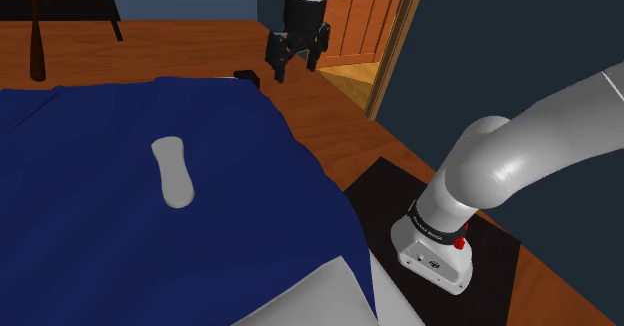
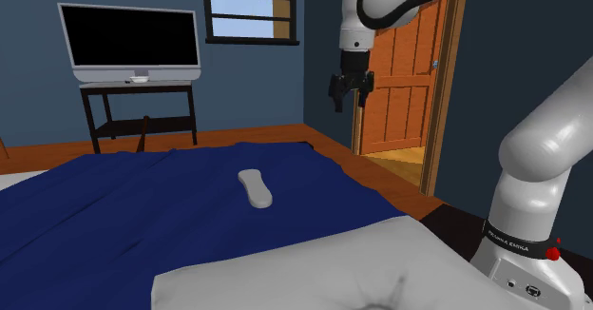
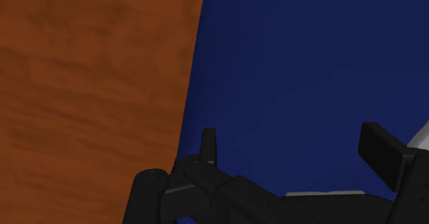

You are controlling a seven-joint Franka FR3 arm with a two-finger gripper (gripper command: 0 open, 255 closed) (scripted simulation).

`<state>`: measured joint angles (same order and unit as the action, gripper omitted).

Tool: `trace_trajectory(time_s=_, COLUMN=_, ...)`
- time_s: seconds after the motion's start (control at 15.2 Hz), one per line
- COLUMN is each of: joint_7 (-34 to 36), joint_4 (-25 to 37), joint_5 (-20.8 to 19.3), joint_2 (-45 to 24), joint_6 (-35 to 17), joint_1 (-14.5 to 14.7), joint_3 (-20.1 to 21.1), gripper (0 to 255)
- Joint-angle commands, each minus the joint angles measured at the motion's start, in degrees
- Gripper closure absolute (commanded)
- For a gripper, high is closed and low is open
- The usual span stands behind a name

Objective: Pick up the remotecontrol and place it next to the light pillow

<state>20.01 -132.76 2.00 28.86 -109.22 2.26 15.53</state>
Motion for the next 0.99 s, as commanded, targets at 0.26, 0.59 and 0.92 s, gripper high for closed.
trace_trajectory(time_s=0.26, joint_7=9.8, joint_4=3.9, joint_5=0.2, joint_2=-10.2, joint_6=-4.8, joint_1=0.6, joint_3=6.4, gripper=0)
trace_trajectory(time_s=0.59, joint_7=18.3, joint_4=9.1, joint_5=-2.1, joint_2=-20.0, joint_6=-8.0, joint_1=1.0, joint_3=10.9, gripper=0)
trace_trajectory(time_s=0.92, joint_7=27.4, joint_4=16.1, joint_5=-6.8, joint_2=-31.2, joint_6=-9.8, joint_1=2.5, joint_3=14.1, gripper=0)
